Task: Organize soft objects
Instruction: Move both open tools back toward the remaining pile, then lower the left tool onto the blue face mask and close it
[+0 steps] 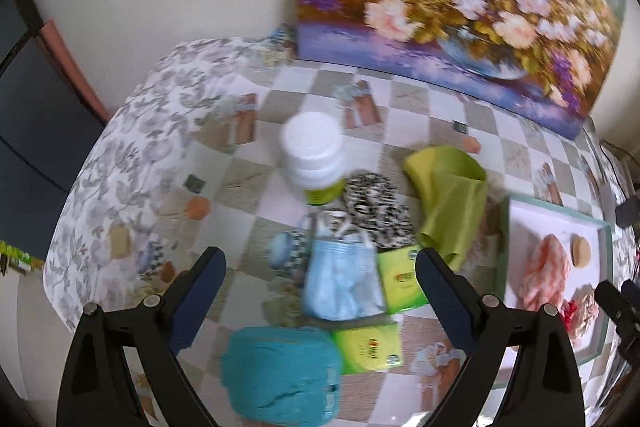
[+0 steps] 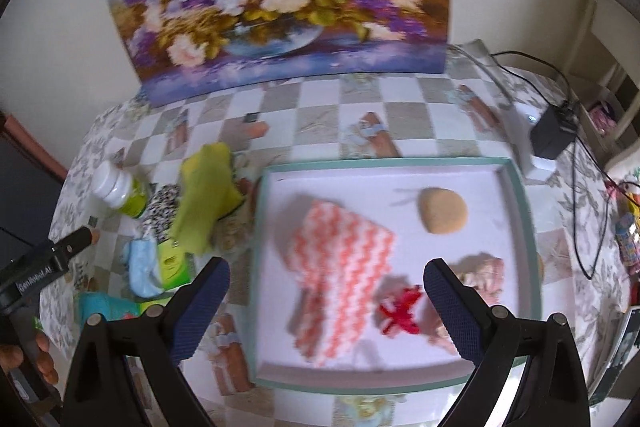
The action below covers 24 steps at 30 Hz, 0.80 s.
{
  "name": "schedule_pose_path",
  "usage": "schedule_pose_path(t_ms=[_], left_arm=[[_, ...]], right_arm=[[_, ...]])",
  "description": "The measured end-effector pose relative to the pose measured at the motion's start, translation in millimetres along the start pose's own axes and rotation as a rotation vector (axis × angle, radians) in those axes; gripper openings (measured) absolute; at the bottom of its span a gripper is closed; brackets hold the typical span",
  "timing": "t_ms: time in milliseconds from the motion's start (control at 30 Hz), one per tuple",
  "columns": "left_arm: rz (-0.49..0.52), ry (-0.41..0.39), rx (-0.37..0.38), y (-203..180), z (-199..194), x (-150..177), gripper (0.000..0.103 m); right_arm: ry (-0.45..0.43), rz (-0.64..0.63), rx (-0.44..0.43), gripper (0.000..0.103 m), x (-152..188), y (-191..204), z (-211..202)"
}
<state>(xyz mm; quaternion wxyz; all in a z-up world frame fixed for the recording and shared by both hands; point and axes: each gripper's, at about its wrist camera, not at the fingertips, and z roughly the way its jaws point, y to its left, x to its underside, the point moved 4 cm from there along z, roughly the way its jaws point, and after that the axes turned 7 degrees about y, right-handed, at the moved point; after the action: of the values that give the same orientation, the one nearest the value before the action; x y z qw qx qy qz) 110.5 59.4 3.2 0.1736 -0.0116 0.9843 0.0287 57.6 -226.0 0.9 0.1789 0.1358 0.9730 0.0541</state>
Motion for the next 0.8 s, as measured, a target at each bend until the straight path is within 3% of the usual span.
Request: schedule_pose_path(t_ms=[533,800], left_arm=[[-0.113,0.032,0.000,83,13,8,0.096],[-0.096,0.113,0.054,78,44,11,0.096]], right_arm=[[0.055,-0.142,-0.042,0.099,13,82,27],[0.119,-0.166,-0.067,0.099,21,106,60]])
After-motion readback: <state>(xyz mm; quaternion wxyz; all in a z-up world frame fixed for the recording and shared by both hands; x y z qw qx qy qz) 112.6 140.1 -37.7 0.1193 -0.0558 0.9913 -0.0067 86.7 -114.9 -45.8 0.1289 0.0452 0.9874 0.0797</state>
